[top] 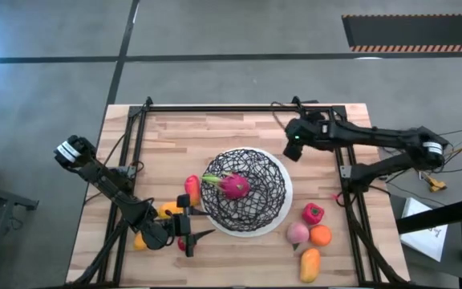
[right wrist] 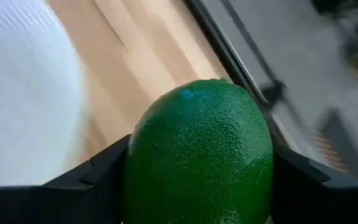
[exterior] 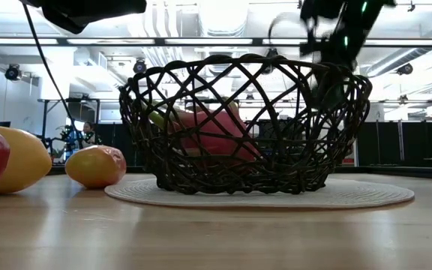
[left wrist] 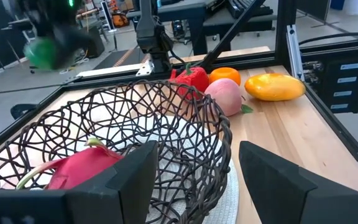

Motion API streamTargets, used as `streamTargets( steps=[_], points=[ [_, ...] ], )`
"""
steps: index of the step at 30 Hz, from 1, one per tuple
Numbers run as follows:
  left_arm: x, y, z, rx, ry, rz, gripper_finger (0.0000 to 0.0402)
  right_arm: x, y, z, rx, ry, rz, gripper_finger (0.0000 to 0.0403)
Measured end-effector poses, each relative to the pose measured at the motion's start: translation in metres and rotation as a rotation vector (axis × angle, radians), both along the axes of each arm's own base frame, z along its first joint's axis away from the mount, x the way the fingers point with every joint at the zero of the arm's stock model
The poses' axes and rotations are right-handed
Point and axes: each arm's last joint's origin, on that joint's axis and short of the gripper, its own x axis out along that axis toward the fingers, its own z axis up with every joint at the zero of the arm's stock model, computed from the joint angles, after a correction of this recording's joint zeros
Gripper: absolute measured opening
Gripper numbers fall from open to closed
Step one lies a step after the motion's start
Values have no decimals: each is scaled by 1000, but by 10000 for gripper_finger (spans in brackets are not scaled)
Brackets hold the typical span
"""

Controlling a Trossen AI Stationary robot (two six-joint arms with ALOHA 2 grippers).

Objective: Build produce basket
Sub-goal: Put the lime into the basket

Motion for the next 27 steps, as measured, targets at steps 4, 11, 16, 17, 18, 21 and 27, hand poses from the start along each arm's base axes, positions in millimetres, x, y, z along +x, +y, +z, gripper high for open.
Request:
streamTargets(
  steps=[4,11,16,17,18,21,27],
  points=[
    [0,0,0,0,0,0,212,6,26,21,149,-317,73,270],
    [0,0,0,0,0,0,212,33,73,-10,277,-523,230,270],
    [0,0,0,0,0,0,212,56,91,-49,344,-505,215,270],
    [0,0,0,1,0,0,212,59,93,-56,346,-477,208,270],
    [0,0,0,1,0,0,212,64,93,-63,344,-450,201,270],
    [0,0,0,1,0,1,212,77,95,-81,341,-385,190,277],
    [0,0,0,0,0,1,212,97,97,-97,303,-292,225,297]
  ],
)
